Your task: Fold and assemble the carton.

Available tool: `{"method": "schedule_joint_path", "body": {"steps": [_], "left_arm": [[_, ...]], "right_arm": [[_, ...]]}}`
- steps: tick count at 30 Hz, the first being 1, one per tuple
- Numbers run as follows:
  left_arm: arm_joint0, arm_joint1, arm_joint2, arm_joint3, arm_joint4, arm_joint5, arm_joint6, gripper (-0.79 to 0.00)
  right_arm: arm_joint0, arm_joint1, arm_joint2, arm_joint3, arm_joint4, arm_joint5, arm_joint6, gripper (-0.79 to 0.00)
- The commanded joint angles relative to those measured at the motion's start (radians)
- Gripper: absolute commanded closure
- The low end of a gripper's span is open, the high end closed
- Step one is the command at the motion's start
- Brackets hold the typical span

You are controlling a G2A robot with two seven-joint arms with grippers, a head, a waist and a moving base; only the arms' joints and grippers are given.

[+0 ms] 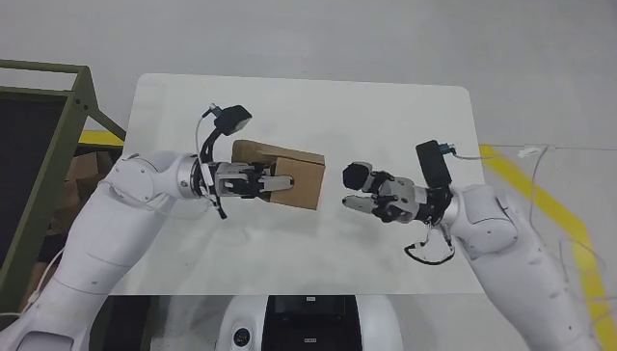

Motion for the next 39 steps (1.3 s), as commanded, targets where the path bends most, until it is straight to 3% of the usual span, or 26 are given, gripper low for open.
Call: {"method": "schedule_joint_path", "body": {"steps": [1,5,18,23,31,35,39], "left_arm": [[-0.012,-0.001,0.002,-0.02,0.058,0.002,0.014,0.0],[-0.027,-0.007,0.005,-0.049,0.135,0.027,0.097,0.0],[-0.026,-0.007,0.01,-0.059,0.149,0.036,0.093,0.0],[-0.076,-0.005,0.033,-0.152,0.395,0.132,0.054,0.0],[-0.139,0.011,0.027,-0.31,0.656,0.118,-0.11,0.0],[-0.211,0.031,0.119,-0.382,0.788,0.142,-0.148,0.0],[-0.317,0.069,0.292,-0.419,0.918,0.169,-0.176,0.0]], "right_arm": [[-0.014,0.002,0.018,-0.019,-0.048,-0.02,-0.017,-0.785],[-0.051,0.005,0.046,-0.047,-0.086,-0.04,-0.064,-0.785],[-0.059,0.005,0.046,-0.051,-0.093,-0.046,-0.069,-0.785],[-0.059,0.005,0.046,-0.051,-0.093,-0.046,-0.069,-0.785],[-0.059,0.005,0.046,-0.051,-0.093,-0.046,-0.069,-0.785],[-0.059,0.005,0.046,-0.051,-0.093,-0.046,-0.069,-0.785],[-0.059,0.005,0.046,-0.051,-0.093,-0.046,-0.069,-0.785]]}}
